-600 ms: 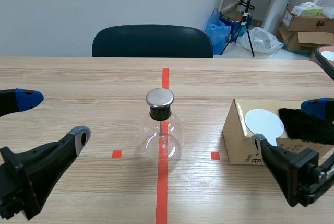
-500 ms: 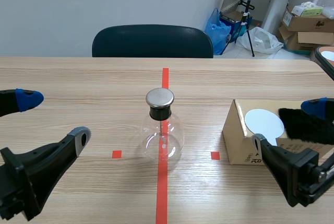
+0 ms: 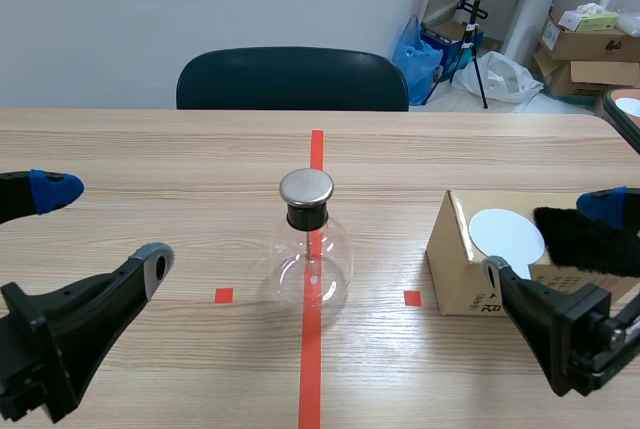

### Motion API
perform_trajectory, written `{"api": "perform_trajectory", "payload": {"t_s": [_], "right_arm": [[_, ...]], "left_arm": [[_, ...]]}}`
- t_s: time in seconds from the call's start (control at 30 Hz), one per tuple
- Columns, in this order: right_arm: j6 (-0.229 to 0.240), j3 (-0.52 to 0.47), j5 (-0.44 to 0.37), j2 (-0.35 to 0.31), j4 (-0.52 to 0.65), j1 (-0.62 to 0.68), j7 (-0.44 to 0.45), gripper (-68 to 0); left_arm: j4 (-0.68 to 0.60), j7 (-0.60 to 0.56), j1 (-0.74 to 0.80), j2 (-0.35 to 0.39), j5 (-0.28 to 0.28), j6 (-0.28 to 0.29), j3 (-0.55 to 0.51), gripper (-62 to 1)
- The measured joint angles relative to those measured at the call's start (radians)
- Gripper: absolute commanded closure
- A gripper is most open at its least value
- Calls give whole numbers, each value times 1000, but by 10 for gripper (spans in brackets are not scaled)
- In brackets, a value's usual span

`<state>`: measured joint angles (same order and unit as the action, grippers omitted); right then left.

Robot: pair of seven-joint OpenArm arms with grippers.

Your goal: Do the electroscope experiment

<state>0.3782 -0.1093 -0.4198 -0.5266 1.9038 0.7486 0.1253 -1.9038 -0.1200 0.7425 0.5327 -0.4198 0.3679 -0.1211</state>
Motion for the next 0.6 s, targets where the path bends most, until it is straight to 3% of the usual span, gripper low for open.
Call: {"api": "perform_trajectory", "payload": {"t_s": [0.6], "right_arm": [[0, 0, 31, 0, 0, 1, 0, -679]], "left_arm": [[0, 0, 0, 0, 0, 0, 0, -623]]}}
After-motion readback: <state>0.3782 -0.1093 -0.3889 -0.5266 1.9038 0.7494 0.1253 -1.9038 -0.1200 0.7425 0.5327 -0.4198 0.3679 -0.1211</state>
